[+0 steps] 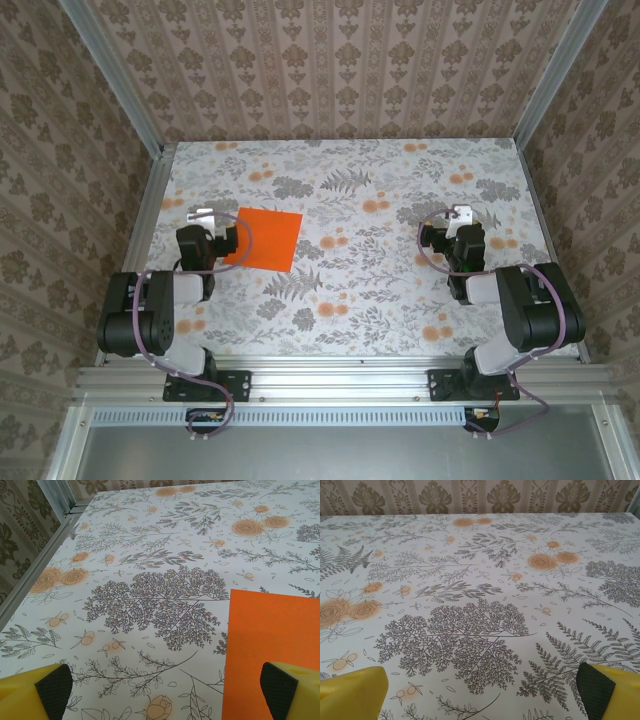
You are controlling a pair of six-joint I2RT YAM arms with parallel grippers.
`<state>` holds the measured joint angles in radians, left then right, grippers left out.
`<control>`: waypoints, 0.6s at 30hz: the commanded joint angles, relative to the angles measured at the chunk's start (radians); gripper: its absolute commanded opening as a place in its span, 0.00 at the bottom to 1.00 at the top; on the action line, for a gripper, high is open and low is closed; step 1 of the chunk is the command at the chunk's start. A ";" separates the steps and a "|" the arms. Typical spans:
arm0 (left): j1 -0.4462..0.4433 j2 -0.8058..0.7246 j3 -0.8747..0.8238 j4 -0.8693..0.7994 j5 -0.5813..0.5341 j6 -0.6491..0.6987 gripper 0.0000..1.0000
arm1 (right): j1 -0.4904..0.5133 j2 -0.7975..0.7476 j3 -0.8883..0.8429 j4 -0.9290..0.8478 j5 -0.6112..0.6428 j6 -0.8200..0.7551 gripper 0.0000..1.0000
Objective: Fold a paper plane with a square sheet of paper (pick it up from the middle)
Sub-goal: Move the square sheet of paper to the center of the table.
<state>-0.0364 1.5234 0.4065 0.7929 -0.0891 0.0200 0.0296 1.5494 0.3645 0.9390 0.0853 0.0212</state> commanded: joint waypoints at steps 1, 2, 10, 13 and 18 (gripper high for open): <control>0.008 -0.006 0.011 0.002 0.010 0.015 1.00 | 0.012 -0.058 -0.027 0.039 -0.028 -0.023 1.00; 0.007 -0.006 0.012 0.001 0.012 0.015 1.00 | 0.013 -0.092 -0.031 0.013 -0.031 -0.024 1.00; 0.008 -0.005 0.012 0.002 0.011 0.015 1.00 | 0.017 -0.401 0.208 -0.799 -0.094 0.170 1.00; 0.007 -0.005 0.012 0.002 0.012 0.015 1.00 | 0.017 -0.428 0.273 -0.970 -0.174 0.247 1.00; 0.007 -0.006 0.012 0.002 0.011 0.015 1.00 | 0.011 -0.392 0.327 -0.997 -0.408 0.497 1.00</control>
<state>-0.0364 1.5234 0.4065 0.7929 -0.0891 0.0200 0.0418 1.1324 0.6609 0.0692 -0.1371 0.3321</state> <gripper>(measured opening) 0.999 0.999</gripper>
